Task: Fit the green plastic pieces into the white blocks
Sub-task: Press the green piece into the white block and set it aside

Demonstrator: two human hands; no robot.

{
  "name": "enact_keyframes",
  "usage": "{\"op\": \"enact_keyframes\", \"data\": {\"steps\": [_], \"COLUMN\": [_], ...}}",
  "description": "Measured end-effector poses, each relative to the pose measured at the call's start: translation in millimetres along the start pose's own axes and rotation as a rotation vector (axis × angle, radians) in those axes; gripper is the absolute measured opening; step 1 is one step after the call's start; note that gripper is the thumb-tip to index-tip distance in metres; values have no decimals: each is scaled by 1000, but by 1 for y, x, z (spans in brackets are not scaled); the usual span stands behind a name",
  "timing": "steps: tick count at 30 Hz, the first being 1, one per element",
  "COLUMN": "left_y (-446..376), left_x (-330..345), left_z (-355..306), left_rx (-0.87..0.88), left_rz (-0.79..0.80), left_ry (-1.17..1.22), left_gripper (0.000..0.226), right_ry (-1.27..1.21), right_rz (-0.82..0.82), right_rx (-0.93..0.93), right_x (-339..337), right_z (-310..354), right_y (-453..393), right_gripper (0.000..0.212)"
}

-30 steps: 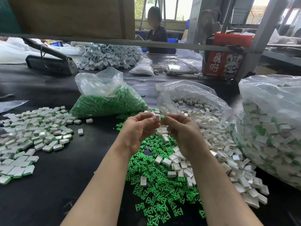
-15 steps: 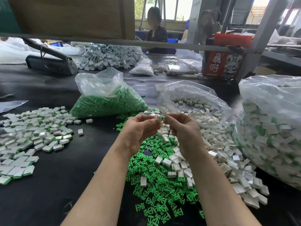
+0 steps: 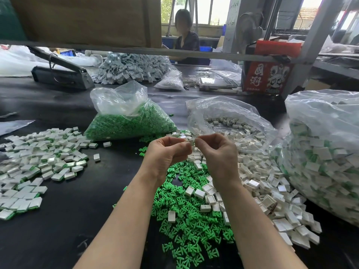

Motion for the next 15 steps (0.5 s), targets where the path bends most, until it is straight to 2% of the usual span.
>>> {"op": "enact_keyframes", "data": {"steps": [5, 8, 11, 13, 15], "left_y": [-1, -1, -3, -5, -5], "left_x": [2, 6, 4, 2, 2], "left_z": [2, 4, 7, 8, 7], "left_rx": [10, 26, 29, 26, 24], "left_rz": [-2, 28, 46, 73, 115], "left_ry": [5, -2, -152, -276, -354], "left_gripper": [36, 38, 33, 25, 32], "right_ry": [27, 280, 531, 568, 597], "right_rz": [4, 102, 157, 176, 195], "right_rx": [17, 5, -92, -113, -122], "right_x": [1, 5, 6, 4, 6], "right_z": [-5, -9, -7, -7, -7], "right_y": [0, 0, 1, 0, 2], "right_gripper": [7, 16, 28, 29, 29]}}
Point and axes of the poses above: each hand's wrist, its own y-axis away from the middle knuckle, its own x-axis out of the palm, z = x × y, the point moved 4 cm from there along -y, towards the middle knuckle
